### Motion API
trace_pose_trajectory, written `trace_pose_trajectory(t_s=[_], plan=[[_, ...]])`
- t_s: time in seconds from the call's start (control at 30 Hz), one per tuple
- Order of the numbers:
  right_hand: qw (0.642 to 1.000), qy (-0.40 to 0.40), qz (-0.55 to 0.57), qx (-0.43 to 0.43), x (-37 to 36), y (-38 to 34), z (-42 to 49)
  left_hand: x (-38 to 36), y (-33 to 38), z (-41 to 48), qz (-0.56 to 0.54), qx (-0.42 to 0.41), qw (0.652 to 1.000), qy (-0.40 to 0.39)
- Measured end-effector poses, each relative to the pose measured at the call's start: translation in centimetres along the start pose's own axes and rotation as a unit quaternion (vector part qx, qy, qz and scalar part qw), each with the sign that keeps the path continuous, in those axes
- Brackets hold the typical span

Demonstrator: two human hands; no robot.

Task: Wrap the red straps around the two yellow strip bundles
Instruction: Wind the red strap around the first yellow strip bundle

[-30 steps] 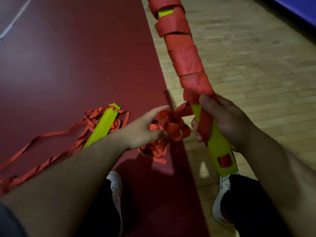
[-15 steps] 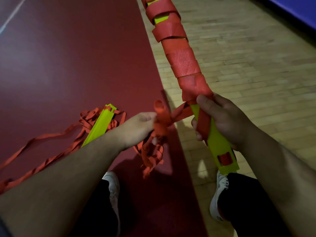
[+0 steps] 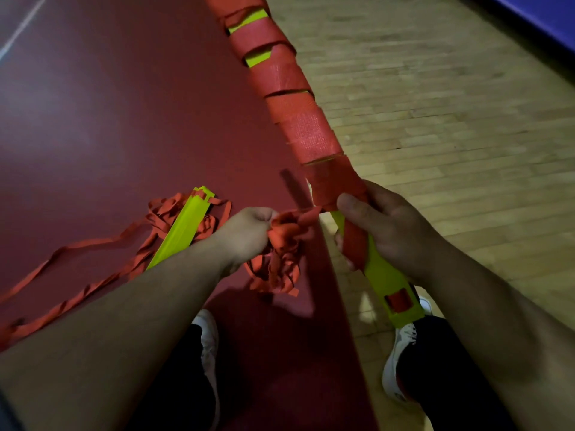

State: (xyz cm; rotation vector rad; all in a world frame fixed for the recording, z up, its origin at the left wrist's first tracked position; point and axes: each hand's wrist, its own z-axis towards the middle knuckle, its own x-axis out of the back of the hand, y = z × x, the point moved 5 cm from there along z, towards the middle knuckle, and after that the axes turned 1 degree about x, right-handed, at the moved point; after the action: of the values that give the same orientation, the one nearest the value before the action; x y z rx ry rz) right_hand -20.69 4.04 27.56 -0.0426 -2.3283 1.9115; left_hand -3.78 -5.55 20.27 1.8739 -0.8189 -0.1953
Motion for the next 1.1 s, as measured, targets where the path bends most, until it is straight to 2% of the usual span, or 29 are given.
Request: trace_pose_trajectory(t_s=[0.1, 0.23, 0.37, 0.47, 0.53, 0.63, 0.7, 0.77, 0.8, 0.9, 1.0, 1.1], plan=[[0.999, 0.015, -0.029, 0.002, 0.3, 0.3, 0.3, -0.1, 1.0, -0.5, -0.030, -0.007, 1.000, 0.000], [0.999, 0.034, -0.009, 0.007, 0.8, -0.4, 0.4, 1.1, 1.9, -0.4, 0.064, -0.048, 0.995, 0.066], [0.997, 0.054, 0.054, 0.023, 1.5, -1.4, 0.3, 2.0, 3.2, -0.4, 0.136, -0.106, 0.984, 0.045], [0.996, 0.055, 0.061, 0.022, 1.4, -1.6, 0.2, 2.9, 4.4, -0.6, 0.196, -0.167, 0.959, 0.117], [0.998, 0.054, 0.034, 0.026, 1.4, -1.6, 0.1, 3.2, 4.0, -0.5, 0.175, -0.141, 0.966, 0.131], [0.998, 0.045, 0.023, 0.025, 1.4, -1.7, -0.1, 3.8, 3.4, -0.6, 0.070, -0.093, 0.988, 0.105], [0.999, 0.036, 0.007, 0.032, 1.3, -2.4, -0.4, 4.8, 4.1, -0.6, 0.114, -0.109, 0.979, 0.131], [0.999, 0.029, -0.009, 0.044, 1.0, -3.6, -0.7, 5.5, 4.9, -1.2, 0.189, -0.111, 0.953, 0.208], [0.998, 0.027, -0.022, 0.054, 0.9, -4.4, -1.0, 5.4, 5.3, -1.6, 0.174, -0.099, 0.954, 0.221], [0.994, 0.033, -0.080, 0.073, 0.7, -6.4, -1.7, 3.9, 6.1, -2.8, -0.048, -0.046, 0.987, 0.149], [0.991, 0.030, -0.101, 0.084, 0.3, -8.9, -2.7, 3.6, 8.5, -3.9, -0.196, -0.042, 0.975, 0.101], [0.994, 0.020, -0.053, 0.095, -0.2, -11.9, -4.1, 4.3, 12.4, -5.9, -0.275, -0.092, 0.954, 0.075]])
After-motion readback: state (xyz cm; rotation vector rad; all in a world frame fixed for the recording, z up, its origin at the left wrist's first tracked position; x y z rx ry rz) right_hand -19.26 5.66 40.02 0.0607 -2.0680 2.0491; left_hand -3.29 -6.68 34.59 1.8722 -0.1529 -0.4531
